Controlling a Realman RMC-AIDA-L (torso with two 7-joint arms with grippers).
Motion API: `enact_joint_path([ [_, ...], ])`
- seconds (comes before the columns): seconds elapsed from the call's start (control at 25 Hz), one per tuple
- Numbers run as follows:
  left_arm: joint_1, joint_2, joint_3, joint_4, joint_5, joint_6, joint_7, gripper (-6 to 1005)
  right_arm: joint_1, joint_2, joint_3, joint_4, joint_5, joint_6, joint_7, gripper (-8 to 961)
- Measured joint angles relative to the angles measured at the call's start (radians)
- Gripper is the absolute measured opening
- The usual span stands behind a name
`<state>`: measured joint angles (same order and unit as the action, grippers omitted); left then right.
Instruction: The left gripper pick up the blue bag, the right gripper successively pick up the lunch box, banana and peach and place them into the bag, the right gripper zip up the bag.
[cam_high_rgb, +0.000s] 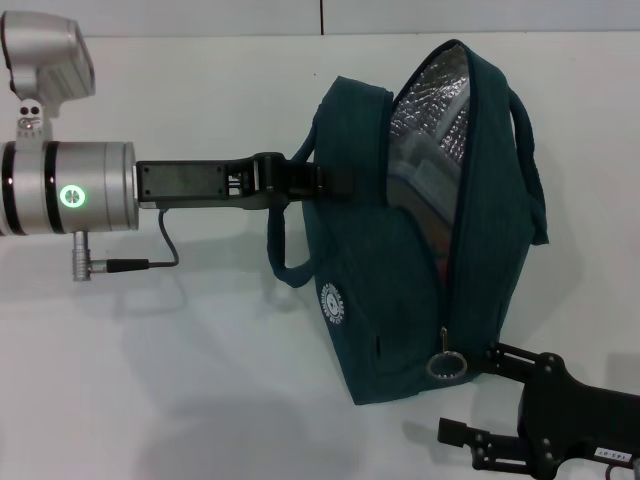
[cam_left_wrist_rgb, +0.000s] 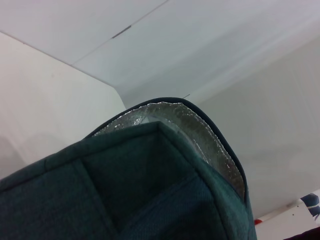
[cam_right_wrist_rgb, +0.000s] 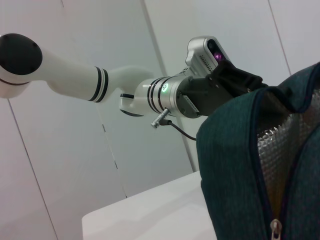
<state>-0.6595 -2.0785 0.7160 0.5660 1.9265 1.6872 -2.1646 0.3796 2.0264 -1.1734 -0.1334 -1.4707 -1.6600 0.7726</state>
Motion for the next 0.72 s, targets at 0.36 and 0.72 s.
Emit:
enact_joint_path([
  [0.36,0.000,0.000,0.000,0.000,0.000,0.000,0.000,37,0.005,0.001,-0.004,0.001,0.012,0.049,-0.007,678],
  [0.72,0.000,0.000,0.000,0.000,0.000,0.000,0.000,37,0.008,0.002,0.000,-0.007,0.020,0.057,-0.010,379],
])
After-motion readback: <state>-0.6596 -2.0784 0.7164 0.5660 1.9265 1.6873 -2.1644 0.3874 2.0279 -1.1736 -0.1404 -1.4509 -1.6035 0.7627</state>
